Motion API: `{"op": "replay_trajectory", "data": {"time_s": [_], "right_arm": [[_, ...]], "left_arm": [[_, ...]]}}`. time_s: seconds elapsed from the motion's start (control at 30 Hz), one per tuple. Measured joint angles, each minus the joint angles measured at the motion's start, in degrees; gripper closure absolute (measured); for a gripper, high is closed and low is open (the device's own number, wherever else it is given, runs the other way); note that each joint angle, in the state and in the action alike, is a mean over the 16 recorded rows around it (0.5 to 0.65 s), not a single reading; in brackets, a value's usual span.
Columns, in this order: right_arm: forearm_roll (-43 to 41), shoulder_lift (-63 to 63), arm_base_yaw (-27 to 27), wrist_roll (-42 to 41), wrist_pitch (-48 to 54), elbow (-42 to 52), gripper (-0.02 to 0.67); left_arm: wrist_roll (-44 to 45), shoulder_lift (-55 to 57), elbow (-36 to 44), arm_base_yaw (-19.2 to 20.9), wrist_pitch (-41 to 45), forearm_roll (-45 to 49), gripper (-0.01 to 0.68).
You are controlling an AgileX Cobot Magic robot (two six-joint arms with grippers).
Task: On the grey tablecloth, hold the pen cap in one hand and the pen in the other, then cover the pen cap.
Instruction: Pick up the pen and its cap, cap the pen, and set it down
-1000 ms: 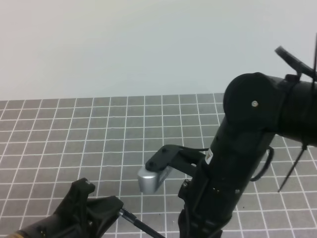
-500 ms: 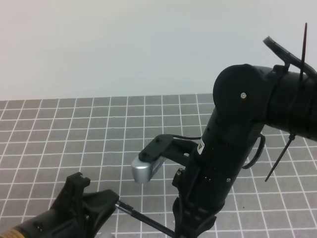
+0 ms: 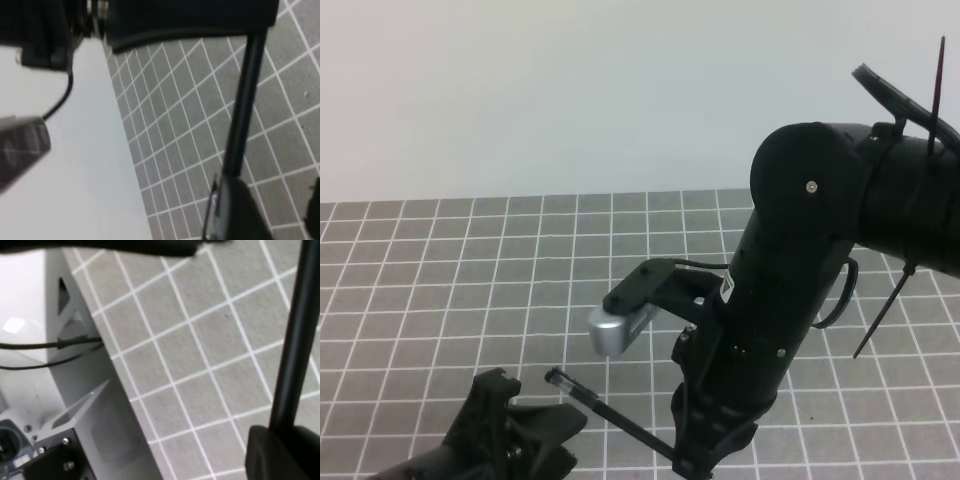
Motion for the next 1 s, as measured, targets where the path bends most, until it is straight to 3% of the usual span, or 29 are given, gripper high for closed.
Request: {"op": "replay_trajectory", "data": {"time_s": [0.17, 0.47, 0.7, 1.0], "right_arm": [[-1.8, 0.0, -0.2, 0.9, 0.0, -0.1, 0.590], [-5.9, 0.0, -3.4, 3.5, -0.2, -0.1, 0.586], [-7.8, 0.0, -9.1, 10.7, -4.6, 0.6, 0.586], [-10.4, 1.4, -14.0, 24.5, -16.4, 5.4, 0.586]], "left_arm": [[-1.8, 0.0, 0.0, -0.2, -1.3, -0.6, 0.353], [-4.4, 0.0, 0.0, -0.2, -6.6, -5.7, 0.534], [-4.9, 0.0, 0.0, -0.2, -13.4, -20.9, 0.664], [-3.9, -0.4, -1.1, -0.2, -20.6, -44.1, 0.673]]}}
